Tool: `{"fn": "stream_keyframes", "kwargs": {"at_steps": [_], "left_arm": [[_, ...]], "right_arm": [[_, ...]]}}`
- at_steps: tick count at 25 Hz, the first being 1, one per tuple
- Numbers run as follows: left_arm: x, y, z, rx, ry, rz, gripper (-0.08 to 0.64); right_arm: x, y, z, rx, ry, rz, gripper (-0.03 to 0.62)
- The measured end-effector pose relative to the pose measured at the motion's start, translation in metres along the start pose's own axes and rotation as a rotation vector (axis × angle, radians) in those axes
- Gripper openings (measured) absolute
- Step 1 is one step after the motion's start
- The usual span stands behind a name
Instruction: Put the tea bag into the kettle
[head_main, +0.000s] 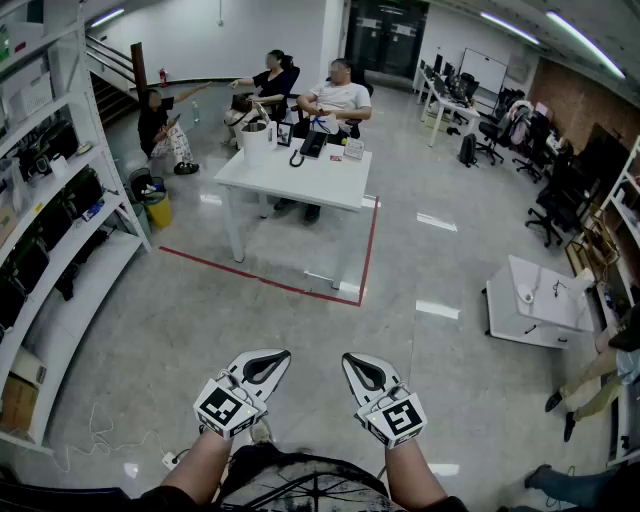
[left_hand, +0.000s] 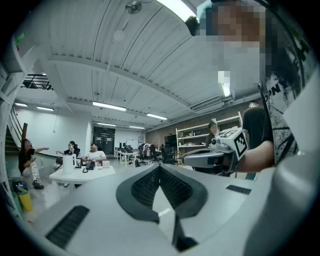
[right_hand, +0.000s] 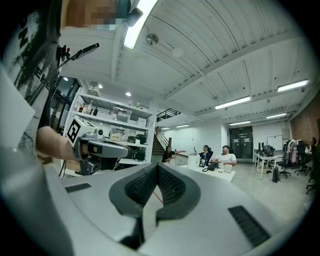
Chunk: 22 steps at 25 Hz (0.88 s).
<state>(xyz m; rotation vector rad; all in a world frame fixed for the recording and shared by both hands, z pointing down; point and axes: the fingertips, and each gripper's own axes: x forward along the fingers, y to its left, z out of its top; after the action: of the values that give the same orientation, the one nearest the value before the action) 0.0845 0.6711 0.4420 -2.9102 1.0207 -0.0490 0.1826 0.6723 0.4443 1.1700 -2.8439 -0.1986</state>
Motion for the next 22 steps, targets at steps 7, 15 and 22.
{"fn": "stream_keyframes", "kwargs": {"at_steps": [7, 15, 22], "left_arm": [[0.011, 0.0, 0.005, 0.004, -0.007, -0.003, 0.008], [0.02, -0.005, 0.006, 0.018, 0.002, -0.01, 0.008], [0.027, -0.015, 0.008, 0.029, 0.013, -0.022, 0.008]], "right_arm": [[-0.001, -0.012, -0.005, 0.009, 0.024, -0.014, 0.011], [-0.006, -0.022, -0.006, 0.069, -0.003, -0.01, 0.011], [-0.015, -0.023, -0.004, 0.064, -0.016, 0.006, 0.011]]}}
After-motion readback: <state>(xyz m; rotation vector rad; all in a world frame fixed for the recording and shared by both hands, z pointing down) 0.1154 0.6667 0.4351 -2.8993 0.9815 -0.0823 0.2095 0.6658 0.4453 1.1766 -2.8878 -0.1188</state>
